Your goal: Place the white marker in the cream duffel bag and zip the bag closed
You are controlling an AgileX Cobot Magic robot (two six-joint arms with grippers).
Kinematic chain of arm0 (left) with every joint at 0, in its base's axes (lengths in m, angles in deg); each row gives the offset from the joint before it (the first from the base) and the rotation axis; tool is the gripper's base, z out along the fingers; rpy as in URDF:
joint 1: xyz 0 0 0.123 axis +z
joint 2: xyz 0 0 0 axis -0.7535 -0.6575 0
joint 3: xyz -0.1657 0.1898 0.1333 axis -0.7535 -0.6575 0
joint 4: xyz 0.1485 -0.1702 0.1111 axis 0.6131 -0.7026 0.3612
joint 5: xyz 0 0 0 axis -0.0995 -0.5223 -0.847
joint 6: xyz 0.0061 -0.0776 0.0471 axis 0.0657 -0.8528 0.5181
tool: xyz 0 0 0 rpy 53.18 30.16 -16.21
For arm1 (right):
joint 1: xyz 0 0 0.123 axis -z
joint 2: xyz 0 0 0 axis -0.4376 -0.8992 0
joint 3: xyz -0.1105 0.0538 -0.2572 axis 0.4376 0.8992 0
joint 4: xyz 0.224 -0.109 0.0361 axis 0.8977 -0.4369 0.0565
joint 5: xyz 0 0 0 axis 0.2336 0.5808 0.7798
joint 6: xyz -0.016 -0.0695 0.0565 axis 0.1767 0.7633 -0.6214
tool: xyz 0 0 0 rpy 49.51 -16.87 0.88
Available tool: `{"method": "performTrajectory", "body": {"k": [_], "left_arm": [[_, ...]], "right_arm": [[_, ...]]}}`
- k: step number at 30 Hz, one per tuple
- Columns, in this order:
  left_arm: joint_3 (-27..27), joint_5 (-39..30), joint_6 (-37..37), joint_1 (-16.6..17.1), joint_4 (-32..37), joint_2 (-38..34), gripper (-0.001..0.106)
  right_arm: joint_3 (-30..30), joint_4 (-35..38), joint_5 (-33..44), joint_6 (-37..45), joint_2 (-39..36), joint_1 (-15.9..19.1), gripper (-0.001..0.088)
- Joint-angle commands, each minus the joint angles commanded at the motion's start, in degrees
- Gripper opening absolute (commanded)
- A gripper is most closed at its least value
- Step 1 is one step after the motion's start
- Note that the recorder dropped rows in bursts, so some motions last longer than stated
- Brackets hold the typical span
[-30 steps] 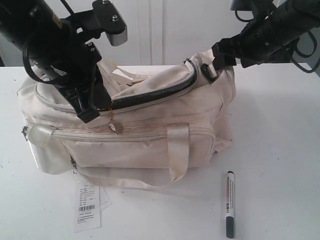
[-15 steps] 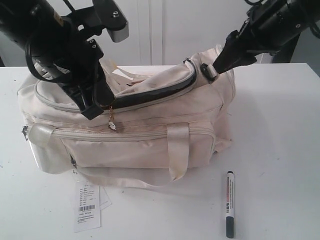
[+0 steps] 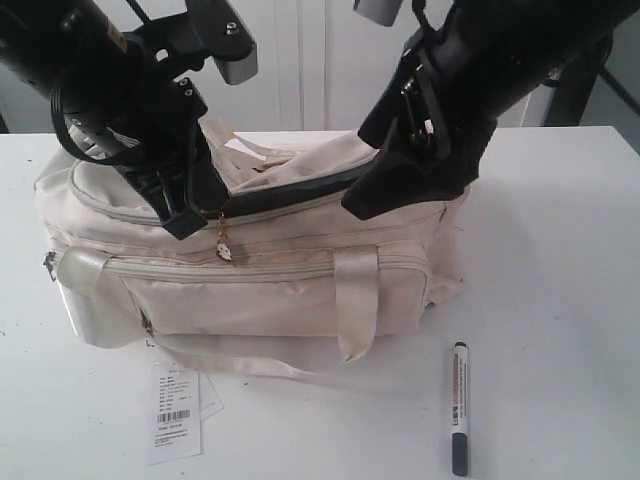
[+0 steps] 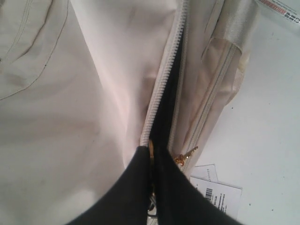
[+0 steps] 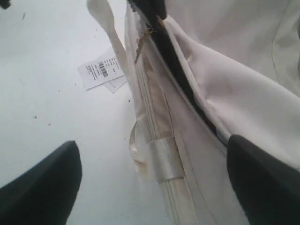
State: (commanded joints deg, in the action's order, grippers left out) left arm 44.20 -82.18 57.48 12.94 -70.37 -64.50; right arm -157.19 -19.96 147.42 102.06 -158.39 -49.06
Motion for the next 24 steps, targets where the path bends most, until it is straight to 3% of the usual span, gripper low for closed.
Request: {"method": "performTrajectory", "body": {"k": [7, 11, 16, 24], "left_arm": [[0.0, 0.0, 0.0, 0.0, 0.0, 0.0, 0.000], [0.0, 0.0, 0.0, 0.0, 0.0, 0.0, 0.000], [0.0, -0.1, 0.0, 0.0, 0.0, 0.0, 0.000], [-0.9, 0.3, 0.0, 0.0, 0.0, 0.0, 0.000]], "right_arm": [[0.0, -1.9, -7.2, 6.3, -1.5, -4.7, 0.0784], [0.0, -7.5, -11.1, 7.4, -3.3, -7.3, 0.0784], [0.0, -9.5, -15.7, 7.4, -5.6, -7.8, 0.0784], [0.0, -10.7, -16.8, 7.4, -9.5, -7.8, 0.0784]]}}
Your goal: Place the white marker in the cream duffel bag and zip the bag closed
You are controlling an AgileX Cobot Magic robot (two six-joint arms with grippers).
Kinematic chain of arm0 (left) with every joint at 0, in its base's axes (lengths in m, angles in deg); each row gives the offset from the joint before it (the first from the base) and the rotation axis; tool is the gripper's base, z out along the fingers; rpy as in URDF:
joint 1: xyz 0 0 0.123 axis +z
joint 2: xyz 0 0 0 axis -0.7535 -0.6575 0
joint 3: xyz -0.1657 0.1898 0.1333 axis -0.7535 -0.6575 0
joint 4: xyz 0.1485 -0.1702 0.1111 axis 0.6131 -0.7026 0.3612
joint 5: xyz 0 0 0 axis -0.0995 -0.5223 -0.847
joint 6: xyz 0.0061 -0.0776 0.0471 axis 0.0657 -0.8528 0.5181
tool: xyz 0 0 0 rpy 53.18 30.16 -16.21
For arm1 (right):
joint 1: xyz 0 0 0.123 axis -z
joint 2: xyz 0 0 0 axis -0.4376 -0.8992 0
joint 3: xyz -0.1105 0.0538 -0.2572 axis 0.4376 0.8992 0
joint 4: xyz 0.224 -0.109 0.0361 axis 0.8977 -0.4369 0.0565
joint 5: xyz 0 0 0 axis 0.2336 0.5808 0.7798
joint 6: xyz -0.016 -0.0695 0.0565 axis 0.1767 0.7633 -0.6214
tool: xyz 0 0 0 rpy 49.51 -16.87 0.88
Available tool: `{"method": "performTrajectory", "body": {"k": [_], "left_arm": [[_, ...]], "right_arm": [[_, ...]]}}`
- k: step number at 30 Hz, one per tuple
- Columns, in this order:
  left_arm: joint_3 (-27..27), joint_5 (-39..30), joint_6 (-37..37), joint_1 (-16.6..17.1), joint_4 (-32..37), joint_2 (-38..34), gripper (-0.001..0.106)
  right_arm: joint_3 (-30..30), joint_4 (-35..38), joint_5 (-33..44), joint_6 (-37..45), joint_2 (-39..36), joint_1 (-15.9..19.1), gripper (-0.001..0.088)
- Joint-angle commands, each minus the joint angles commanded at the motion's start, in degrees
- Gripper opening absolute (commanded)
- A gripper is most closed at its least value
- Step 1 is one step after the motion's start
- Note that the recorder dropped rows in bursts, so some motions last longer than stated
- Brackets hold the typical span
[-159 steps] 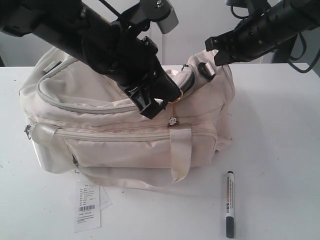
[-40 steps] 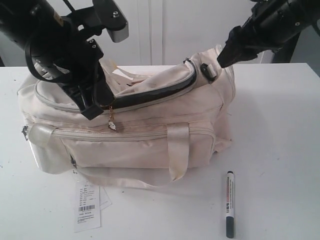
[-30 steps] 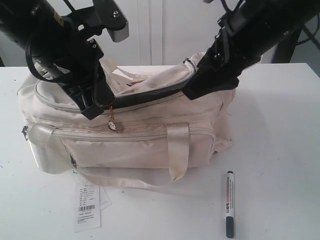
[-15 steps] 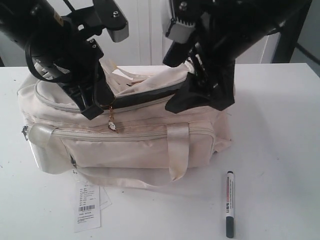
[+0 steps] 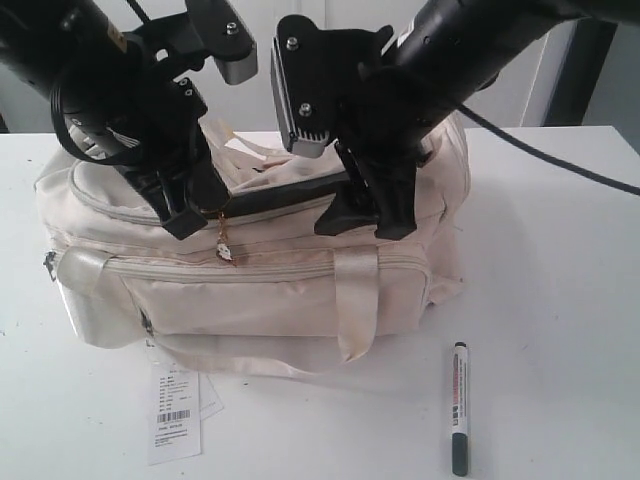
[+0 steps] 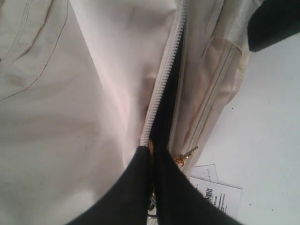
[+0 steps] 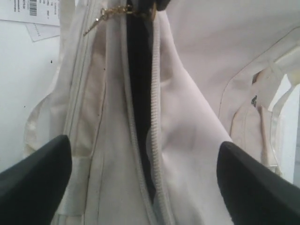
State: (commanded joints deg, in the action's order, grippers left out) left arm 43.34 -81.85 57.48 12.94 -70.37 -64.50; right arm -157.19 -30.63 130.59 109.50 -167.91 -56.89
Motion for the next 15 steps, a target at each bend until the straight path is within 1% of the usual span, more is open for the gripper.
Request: {"method": "performTrajectory", "body": {"k": [2, 6, 9, 12, 13, 15], "left_arm": [[-0.6, 0.6, 0.0, 0.0, 0.0, 0.0, 0.000], [-0.9, 1.2, 0.0, 0.0, 0.0, 0.0, 0.000], [-0.9, 1.2, 0.0, 0.0, 0.0, 0.0, 0.000], [-0.9, 1.2, 0.0, 0.0, 0.0, 0.0, 0.000], [-0.9, 1.3, 0.0, 0.0, 0.0, 0.0, 0.000], [-0.9, 1.3, 0.0, 0.0, 0.0, 0.0, 0.000]], "right_arm": [[0.0, 0.0, -1.4, 0.0, -0.8, 0.0, 0.0773], [0.0, -0.3, -3.0, 0.0, -1.9, 0.0, 0.0676], [0.0, -4.0, -3.1, 0.0, -3.1, 0.0, 0.0622], [0.0, -4.8, -3.5, 0.0, -4.0, 0.0, 0.0577], [0.0, -4.8, -4.2, 0.0, -4.2, 0.0, 0.0548], [0.0, -4.8, -5.7, -0.1, -4.4, 0.0, 0.0459]]}}
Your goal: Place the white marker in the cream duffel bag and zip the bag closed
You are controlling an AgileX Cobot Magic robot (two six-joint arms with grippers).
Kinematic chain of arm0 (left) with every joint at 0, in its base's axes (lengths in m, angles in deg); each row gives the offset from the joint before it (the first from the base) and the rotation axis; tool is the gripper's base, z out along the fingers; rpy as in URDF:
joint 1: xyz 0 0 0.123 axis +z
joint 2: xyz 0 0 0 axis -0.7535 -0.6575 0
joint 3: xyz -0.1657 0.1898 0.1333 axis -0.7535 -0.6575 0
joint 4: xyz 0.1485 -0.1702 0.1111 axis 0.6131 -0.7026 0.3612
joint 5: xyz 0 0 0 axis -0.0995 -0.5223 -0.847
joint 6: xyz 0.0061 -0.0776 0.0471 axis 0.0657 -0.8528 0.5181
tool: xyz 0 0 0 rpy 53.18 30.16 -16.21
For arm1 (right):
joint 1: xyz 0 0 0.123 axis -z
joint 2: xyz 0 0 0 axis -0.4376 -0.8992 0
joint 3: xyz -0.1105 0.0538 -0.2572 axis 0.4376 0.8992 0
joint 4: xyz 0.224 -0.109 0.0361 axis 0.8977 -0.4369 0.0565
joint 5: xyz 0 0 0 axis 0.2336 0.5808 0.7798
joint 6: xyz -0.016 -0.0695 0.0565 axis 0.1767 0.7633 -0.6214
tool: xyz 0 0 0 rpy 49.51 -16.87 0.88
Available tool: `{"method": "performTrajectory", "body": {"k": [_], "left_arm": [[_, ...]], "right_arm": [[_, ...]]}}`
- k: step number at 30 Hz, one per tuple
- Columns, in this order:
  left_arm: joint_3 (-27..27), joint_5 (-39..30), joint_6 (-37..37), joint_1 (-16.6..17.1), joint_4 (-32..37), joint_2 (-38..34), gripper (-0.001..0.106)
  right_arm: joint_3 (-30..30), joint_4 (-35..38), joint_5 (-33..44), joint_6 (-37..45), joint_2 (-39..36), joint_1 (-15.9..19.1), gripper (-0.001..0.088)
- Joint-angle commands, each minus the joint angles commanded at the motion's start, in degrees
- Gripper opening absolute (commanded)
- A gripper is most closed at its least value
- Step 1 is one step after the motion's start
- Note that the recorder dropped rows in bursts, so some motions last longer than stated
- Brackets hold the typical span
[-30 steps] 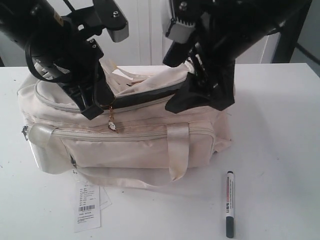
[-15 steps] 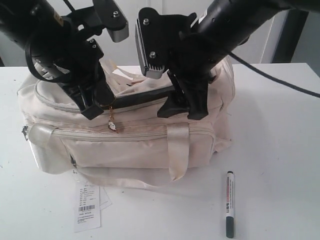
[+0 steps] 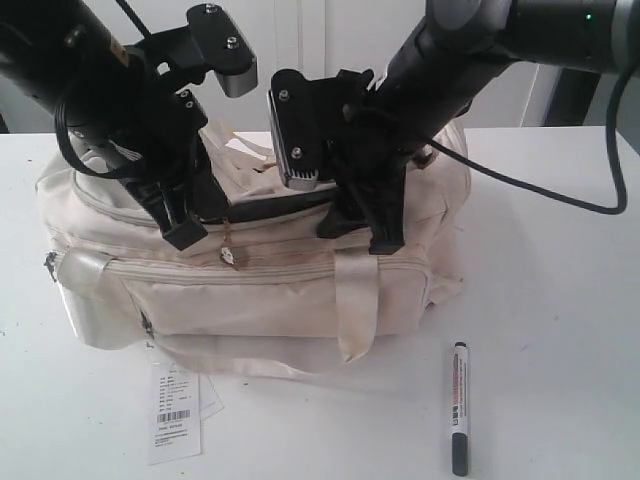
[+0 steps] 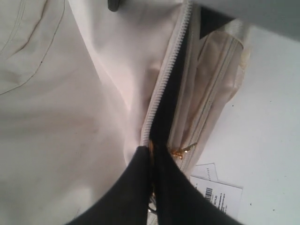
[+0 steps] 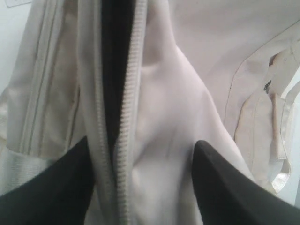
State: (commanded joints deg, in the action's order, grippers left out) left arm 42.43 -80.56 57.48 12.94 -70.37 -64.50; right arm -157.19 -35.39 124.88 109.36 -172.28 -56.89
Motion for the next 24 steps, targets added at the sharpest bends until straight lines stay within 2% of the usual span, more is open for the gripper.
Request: {"method": "performTrajectory", "body": {"k": [3, 6, 11, 24], "left_arm": [[0.0, 0.0, 0.0, 0.0, 0.0, 0.0, 0.000], [0.0, 0.0, 0.0, 0.0, 0.0, 0.0, 0.000], [0.0, 0.0, 0.0, 0.0, 0.0, 0.0, 0.000], [0.0, -2.4, -0.6, 0.0, 5.1, 0.0, 0.000]], "right_arm": [[0.0, 0.0, -1.3, 0.0, 0.0, 0.0, 0.0251], [0.0, -0.1, -1.3, 0.0, 0.0, 0.0, 0.0002], [0.0, -0.4, -1.3, -1.4, 0.0, 0.0, 0.0000], [0.0, -1.7, -0.4, -1.4, 0.0, 0.0, 0.0000]]}}
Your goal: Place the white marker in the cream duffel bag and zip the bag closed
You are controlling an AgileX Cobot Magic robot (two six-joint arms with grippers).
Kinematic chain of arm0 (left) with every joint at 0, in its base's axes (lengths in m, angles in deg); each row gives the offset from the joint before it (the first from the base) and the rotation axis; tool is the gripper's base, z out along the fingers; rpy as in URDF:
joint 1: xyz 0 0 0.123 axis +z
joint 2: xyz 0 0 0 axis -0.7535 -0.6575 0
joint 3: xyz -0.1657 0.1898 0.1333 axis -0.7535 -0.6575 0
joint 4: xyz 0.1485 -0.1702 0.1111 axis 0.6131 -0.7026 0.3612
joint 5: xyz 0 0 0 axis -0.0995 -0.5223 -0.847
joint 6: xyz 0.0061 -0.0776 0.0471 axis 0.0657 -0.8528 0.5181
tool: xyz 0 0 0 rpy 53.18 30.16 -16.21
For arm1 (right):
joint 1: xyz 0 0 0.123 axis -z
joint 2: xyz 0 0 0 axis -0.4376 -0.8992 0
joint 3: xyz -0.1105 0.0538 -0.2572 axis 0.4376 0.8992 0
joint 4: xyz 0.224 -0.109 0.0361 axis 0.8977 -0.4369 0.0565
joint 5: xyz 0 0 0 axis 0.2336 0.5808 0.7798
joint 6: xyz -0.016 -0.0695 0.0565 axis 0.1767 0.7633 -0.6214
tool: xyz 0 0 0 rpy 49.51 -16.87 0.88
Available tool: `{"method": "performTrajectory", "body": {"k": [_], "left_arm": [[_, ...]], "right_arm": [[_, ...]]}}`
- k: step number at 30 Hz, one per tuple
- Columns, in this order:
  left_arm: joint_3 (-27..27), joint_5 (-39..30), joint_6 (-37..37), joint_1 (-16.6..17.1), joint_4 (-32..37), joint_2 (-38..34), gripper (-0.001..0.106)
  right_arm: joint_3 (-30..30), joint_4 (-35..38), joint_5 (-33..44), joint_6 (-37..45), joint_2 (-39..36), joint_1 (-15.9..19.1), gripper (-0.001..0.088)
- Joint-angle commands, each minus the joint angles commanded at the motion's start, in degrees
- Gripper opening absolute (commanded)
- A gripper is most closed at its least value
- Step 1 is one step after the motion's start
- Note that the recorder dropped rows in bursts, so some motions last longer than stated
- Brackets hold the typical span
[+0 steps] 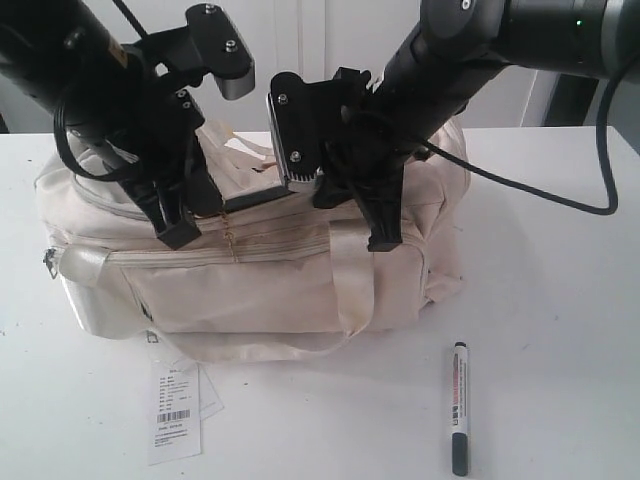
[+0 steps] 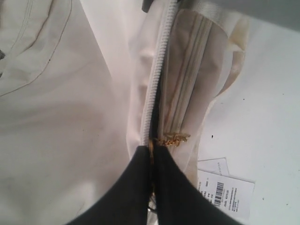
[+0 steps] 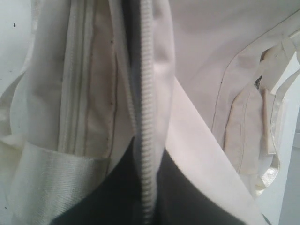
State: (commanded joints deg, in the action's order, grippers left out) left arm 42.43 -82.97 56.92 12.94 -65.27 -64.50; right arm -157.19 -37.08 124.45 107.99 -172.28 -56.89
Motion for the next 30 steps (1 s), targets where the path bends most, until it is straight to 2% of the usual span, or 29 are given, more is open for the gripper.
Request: {"method": "performTrajectory", "body": {"k": [17, 22, 30], "left_arm": [[0.0, -1.7, -5.3, 0.0, 9.4, 0.0, 0.000], [0.0, -2.1, -8.9, 0.0, 13.6, 0.0, 0.000], [0.0, -1.9, -8.9, 3.4, 12.2, 0.0, 0.000]], "right_arm": [[0.0, -1.8, 1.5, 0.5, 1.1, 0.1, 0.0000], [0.0, -2.5, 2.3, 0.5, 1.1, 0.1, 0.0000], [0.0, -2.5, 2.3, 0.5, 1.1, 0.1, 0.0000]]}}
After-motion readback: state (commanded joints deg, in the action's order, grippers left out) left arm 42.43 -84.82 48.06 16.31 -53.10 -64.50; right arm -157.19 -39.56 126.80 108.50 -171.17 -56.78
